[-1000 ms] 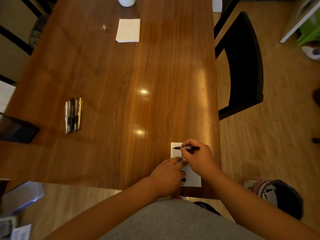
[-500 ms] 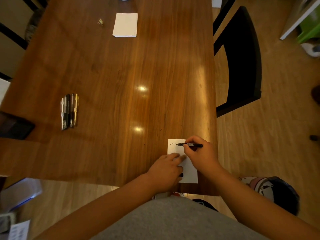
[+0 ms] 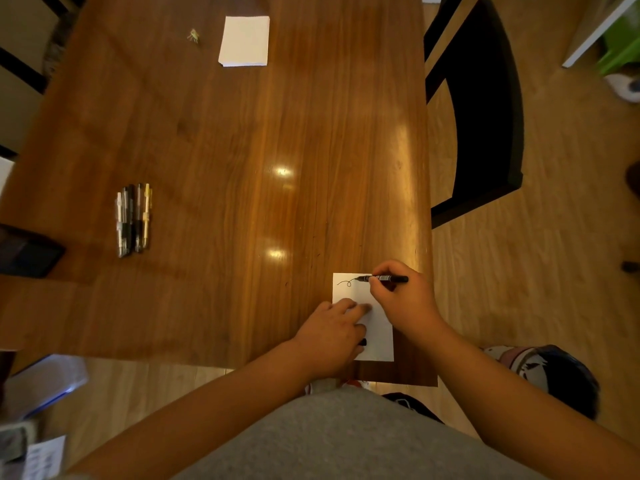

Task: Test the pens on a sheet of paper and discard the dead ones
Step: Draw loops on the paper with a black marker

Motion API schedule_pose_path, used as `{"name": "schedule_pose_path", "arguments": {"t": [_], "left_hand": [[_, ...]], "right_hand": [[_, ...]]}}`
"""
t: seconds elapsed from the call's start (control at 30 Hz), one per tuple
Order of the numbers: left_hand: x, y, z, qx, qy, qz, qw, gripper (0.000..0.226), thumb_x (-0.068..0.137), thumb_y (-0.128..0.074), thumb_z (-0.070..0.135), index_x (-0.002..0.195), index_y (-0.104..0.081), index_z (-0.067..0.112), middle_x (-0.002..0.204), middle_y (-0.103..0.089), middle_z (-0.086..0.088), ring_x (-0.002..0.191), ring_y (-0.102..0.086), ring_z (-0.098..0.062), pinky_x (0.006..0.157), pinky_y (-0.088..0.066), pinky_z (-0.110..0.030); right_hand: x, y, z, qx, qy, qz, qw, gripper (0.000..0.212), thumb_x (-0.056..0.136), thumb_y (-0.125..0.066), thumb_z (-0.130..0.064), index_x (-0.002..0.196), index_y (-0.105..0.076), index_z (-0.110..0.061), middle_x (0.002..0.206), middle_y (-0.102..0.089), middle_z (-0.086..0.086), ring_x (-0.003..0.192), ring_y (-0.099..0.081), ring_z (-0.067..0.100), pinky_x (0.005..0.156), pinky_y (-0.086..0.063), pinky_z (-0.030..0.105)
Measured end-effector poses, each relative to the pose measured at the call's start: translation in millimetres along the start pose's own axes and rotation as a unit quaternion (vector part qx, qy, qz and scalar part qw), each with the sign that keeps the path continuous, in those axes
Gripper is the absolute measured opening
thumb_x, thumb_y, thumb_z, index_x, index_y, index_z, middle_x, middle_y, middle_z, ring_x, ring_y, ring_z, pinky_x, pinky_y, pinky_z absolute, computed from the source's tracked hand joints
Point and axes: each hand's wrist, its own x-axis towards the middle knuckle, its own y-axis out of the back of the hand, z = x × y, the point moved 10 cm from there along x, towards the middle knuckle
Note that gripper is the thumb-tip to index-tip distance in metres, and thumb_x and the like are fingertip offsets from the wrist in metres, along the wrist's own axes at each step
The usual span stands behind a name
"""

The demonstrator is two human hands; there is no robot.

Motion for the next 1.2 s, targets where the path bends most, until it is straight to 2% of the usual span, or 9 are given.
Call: {"name": "schedule_pose_path", "arguments": {"t": [0.13,0.3,0.53,0.8,0.97,1.2], "left_hand": [[0,-1,1,0.01,0.001,-0.001,1.0,0.038,0.097,-0.047,0.042,0.121,-0.063,0.017,0.158,-0.025,-0.006,0.135,-0.032,-0.029,0.095,-0.04,-0.044],[2,1,1,0.005,0.004,0.002,1.0,0.038,0.097,-0.048,0.041,0.12,-0.064,0.016,0.157,-0.027,-0.006,0.134,-0.032,-0.028,0.1,-0.037,-0.045],[4,4,1,-0.018,0.008,-0.008,1.0,0.039,0.098,-0.046,0.041,0.121,-0.063,0.014,0.156,-0.029,-0.008,0.141,-0.025,-0.027,0.109,-0.029,-0.046],[4,5,4,-0.002,0.004,-0.026,1.0,0.037,0.098,-0.047,0.042,0.122,-0.062,0.019,0.159,-0.022,-0.005,0.14,-0.025,-0.03,0.1,-0.038,-0.046],[7,7,7,0.01,0.004,-0.019,1.0,0.037,0.098,-0.047,0.042,0.122,-0.063,0.02,0.158,-0.027,-0.003,0.137,-0.03,-0.03,0.093,-0.042,-0.046],[9,7,3,-0.017,0.005,-0.002,1.0,0.037,0.098,-0.047,0.041,0.119,-0.065,0.017,0.156,-0.033,-0.002,0.14,-0.028,-0.028,0.107,-0.031,-0.046]], "right_hand": [[-2,7,3,0.014,-0.002,0.004,1.0,0.008,0.091,-0.066,-0.02,0.091,-0.061,-0.027,0.091,-0.064,-0.012,0.086,-0.062,0.008,0.061,-0.046,0.013],[-5,11,8,0.009,-0.007,0.011,1.0,0.006,0.09,-0.066,-0.018,0.093,-0.063,-0.023,0.092,-0.066,-0.005,0.086,-0.063,0.01,0.067,-0.052,0.021],[-10,5,6,0.012,-0.003,0.0,1.0,0.014,0.091,-0.066,-0.021,0.087,-0.059,-0.032,0.09,-0.063,-0.017,0.082,-0.062,0.002,0.063,-0.049,0.014],[-5,13,12,0.031,-0.003,0.021,0.999,0.006,0.092,-0.065,-0.02,0.093,-0.062,-0.025,0.092,-0.066,-0.011,0.087,-0.063,0.004,0.054,-0.05,0.01],[-5,19,20,0.029,-0.008,0.031,0.999,0.006,0.091,-0.065,-0.021,0.093,-0.063,-0.026,0.09,-0.066,-0.014,0.084,-0.064,0.006,0.062,-0.049,0.014],[-13,25,26,0.04,-0.021,0.045,0.998,0.013,0.09,-0.067,-0.022,0.089,-0.062,-0.033,0.089,-0.065,-0.02,0.081,-0.063,-0.001,0.06,-0.05,0.012]]}}
